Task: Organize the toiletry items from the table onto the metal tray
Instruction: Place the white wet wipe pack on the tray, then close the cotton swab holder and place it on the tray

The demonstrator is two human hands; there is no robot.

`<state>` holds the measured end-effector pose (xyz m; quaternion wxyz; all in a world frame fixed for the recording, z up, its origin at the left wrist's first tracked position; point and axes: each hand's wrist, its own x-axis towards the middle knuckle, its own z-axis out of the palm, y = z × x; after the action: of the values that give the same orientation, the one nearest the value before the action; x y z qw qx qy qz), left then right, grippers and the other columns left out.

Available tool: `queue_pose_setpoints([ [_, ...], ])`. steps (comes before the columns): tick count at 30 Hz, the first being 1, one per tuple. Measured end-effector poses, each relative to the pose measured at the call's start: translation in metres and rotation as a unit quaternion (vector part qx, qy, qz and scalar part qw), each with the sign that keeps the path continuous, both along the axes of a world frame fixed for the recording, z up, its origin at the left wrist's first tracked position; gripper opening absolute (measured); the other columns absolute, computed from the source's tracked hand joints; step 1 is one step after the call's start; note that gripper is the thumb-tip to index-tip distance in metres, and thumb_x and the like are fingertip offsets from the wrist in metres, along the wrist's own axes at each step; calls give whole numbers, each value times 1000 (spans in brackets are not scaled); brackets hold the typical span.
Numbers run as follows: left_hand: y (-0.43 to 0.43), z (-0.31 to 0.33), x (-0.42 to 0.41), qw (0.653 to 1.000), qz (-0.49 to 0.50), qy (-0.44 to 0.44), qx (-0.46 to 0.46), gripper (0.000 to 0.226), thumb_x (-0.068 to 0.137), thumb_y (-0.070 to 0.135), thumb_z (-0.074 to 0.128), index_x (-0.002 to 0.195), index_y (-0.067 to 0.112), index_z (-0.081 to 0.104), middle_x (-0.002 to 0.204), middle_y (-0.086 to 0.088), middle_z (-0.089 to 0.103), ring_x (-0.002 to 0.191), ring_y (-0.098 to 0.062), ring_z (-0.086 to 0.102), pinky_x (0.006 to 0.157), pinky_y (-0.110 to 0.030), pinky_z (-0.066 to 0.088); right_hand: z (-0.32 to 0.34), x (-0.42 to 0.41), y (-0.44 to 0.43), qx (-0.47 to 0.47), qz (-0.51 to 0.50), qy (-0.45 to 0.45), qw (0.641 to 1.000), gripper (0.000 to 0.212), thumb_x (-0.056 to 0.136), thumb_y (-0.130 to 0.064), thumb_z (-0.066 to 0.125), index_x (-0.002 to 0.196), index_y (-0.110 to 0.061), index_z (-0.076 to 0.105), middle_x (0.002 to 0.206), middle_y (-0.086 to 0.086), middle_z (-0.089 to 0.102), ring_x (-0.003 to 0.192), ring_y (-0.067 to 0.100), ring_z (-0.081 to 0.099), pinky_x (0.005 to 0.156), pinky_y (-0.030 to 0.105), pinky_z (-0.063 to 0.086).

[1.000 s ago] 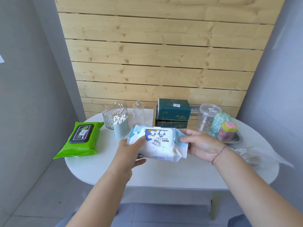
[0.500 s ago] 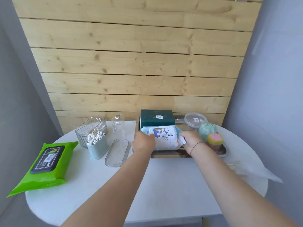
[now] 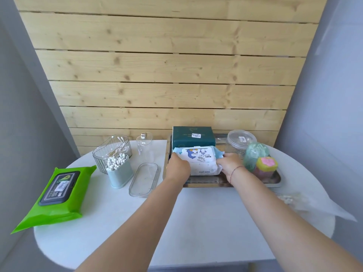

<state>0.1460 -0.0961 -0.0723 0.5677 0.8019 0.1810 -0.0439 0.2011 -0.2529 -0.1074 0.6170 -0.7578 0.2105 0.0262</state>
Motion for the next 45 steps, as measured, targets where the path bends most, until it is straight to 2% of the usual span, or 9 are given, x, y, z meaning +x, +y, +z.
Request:
queue_pose_setpoints([
  [5,4,5,-21,998,-24,-55,7,46,75,7,33,115,23,48,115,-4,60,99,-28,61,78,-44,57,18,-20,5,-101,-28,-35,994,11,76,3,57,82,-4,62,71,10,57,74,25,52,51,25,38],
  [7,16,13,-38,994,-14,-110,5,46,81,2,36,119,24,49,117,5,55,97,-19,56,72,-30,51,29,-30,12,-196,-55,-69,977,17,78,-2,58,95,-3,56,92,15,56,87,29,53,69,34,48],
  [9,33,21,-53,986,11,-162,24,45,88,1,40,128,20,48,117,9,47,100,-11,47,72,-20,41,43,-46,24,-265,-69,-138,952,42,82,-7,59,123,-4,49,126,17,48,111,34,50,93,39,41],
  [14,118,41,-76,958,123,-244,88,38,84,3,49,118,19,58,119,4,57,105,-14,55,81,-24,39,65,-93,83,-285,49,-357,888,38,78,0,58,116,-9,55,120,3,48,112,20,48,86,15,29],
  [20,176,21,-91,956,204,-193,85,49,80,6,62,126,11,49,124,-1,51,115,-18,51,87,-31,39,48,-104,148,-230,269,-238,904,36,83,-11,61,118,-12,53,117,-2,50,114,15,52,90,17,36],
  [27,157,-25,-63,977,183,-105,30,72,75,18,75,137,6,39,135,-10,48,124,-28,48,100,-38,40,23,-109,186,-186,320,-132,919,47,84,-11,55,130,-17,46,137,-1,50,130,12,46,106,24,36],
  [33,159,-33,-52,972,194,-119,56,28,75,19,72,91,7,53,82,-9,57,77,-29,53,60,-33,37,10,-123,178,-175,319,-133,922,45,83,-6,50,126,-17,50,133,-1,54,127,10,49,107,26,39],
  [42,156,-39,-51,972,158,-137,109,27,70,19,73,71,9,49,82,-19,62,70,-31,54,58,-33,37,5,-146,164,-231,344,-187,891,43,85,-4,47,126,-16,52,131,-2,57,122,12,53,103,19,38],
  [45,155,-36,-63,975,143,-126,116,25,69,20,73,78,7,53,78,-14,62,72,-32,56,57,-33,38,5,-151,160,-264,355,-196,875,41,86,-3,47,124,-16,53,129,-2,58,121,12,54,103,20,38],
])
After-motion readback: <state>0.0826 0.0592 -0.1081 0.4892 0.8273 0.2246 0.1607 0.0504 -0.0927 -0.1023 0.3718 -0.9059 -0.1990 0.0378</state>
